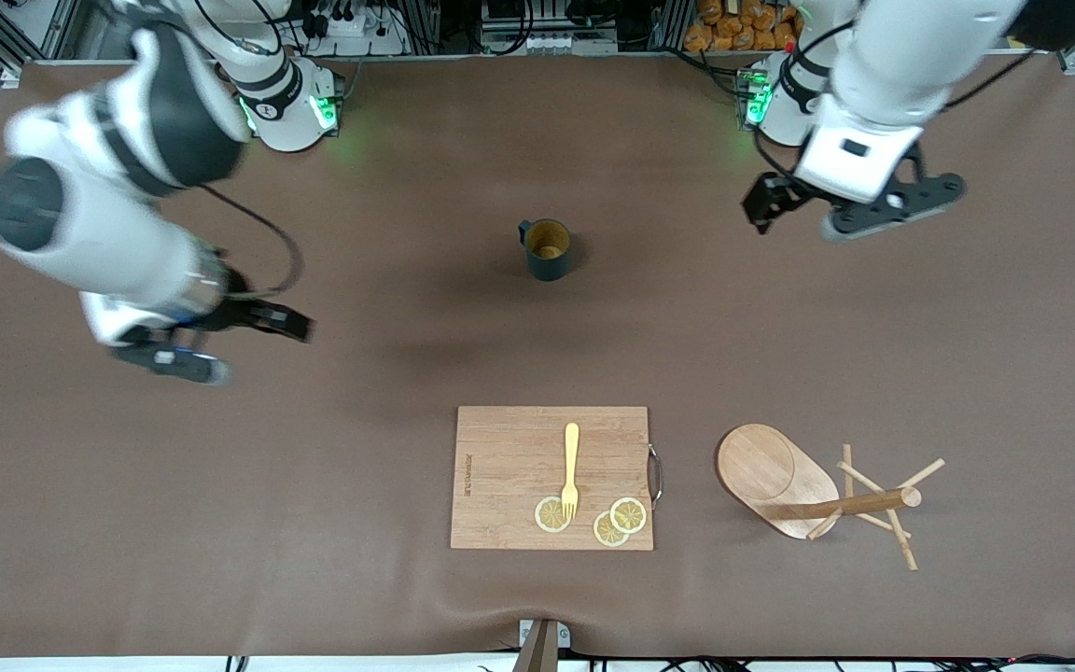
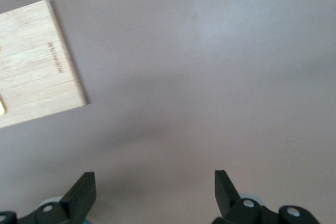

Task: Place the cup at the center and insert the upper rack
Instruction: 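Retract the right gripper while the left gripper moves over the mug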

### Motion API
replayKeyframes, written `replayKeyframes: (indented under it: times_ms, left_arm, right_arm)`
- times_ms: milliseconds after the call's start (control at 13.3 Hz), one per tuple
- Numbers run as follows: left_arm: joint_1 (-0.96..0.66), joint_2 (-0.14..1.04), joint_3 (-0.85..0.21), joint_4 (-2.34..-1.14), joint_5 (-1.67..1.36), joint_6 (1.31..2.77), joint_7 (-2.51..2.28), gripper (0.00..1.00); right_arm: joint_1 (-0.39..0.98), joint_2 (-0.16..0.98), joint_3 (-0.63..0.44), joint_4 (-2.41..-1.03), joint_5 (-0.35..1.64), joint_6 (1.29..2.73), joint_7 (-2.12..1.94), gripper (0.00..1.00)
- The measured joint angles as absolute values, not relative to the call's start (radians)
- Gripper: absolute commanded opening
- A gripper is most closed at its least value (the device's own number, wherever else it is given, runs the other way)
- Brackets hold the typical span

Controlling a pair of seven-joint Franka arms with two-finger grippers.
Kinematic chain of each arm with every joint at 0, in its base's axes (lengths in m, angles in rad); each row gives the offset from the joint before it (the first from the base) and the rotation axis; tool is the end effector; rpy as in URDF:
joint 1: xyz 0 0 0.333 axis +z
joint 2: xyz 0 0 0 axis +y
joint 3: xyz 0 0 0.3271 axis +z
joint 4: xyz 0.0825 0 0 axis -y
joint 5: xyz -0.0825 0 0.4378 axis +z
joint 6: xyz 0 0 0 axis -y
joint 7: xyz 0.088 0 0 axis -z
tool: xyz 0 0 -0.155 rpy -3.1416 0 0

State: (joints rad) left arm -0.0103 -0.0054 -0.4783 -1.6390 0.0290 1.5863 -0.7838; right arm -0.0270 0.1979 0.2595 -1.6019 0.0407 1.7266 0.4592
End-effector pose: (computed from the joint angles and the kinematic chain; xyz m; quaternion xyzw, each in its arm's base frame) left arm 0.5348 -0.2799 0.5561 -0.9888 -0.1465 0.0099 0.0269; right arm 0.6489 0.1495 0.4620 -0.9914 0.1183 0.0467 0.0313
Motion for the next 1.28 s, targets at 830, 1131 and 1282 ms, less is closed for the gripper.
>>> replayKeyframes:
  times_ms: [830,1131,1282]
  left_arm:
    - [-0.374,0.278,-0.627,-1.516,0.217,1.614,-1.483,1.00]
    - [-0.560,0.437,-0.621,-1.419,0.299,1.616,-1.748,1.00]
    - [-0.653,0.506,-0.599,-1.380,0.347,1.630,-1.845,1.00]
  right_arm:
    - [-0.026,-0.017,-0.014,-1.595,0.048,1.530,0.060,1.00]
    - [-0.025,-0.017,-0.013,-1.595,0.044,1.527,0.058,1.00]
    - [-0.025,-0.016,-0.013,-1.595,0.025,1.526,0.056,1.00]
